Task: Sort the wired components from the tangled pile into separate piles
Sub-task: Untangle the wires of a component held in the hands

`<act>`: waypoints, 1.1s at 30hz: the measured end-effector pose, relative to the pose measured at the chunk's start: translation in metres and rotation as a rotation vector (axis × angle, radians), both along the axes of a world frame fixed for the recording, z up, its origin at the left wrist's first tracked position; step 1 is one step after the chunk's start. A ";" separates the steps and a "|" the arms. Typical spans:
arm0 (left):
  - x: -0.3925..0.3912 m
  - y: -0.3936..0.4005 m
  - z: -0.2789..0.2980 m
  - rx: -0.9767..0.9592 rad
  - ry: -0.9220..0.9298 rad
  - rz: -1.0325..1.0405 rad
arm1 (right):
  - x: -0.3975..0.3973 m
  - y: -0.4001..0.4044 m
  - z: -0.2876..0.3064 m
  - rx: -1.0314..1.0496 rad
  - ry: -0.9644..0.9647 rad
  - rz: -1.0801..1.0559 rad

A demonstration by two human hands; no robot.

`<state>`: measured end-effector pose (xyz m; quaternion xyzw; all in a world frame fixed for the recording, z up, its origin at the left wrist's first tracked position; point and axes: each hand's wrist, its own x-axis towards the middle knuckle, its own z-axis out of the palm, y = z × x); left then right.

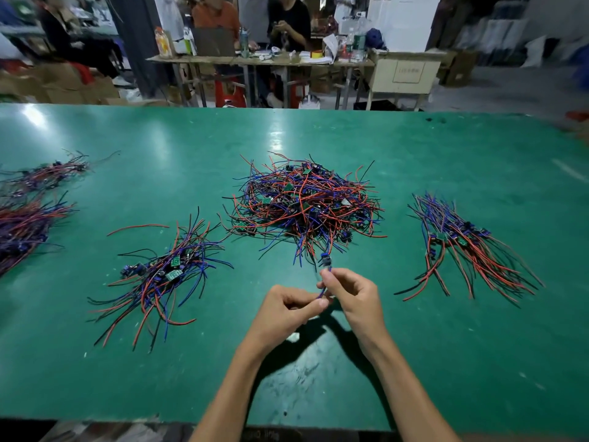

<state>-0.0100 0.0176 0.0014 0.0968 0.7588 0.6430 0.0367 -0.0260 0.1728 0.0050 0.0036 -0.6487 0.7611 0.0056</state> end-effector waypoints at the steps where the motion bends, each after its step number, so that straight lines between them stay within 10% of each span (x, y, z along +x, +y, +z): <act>1: 0.000 0.001 0.000 0.009 -0.013 0.027 | 0.001 0.001 0.000 0.009 0.013 -0.015; 14: -0.003 0.000 0.003 0.227 -0.069 0.152 | 0.010 0.021 -0.005 -0.016 0.100 0.104; 23: -0.002 -0.007 0.003 0.313 -0.085 0.045 | 0.014 0.009 -0.013 0.386 0.091 0.277; 33: -0.028 -0.106 0.060 0.216 0.162 0.537 | 0.017 0.006 -0.009 0.492 0.100 0.243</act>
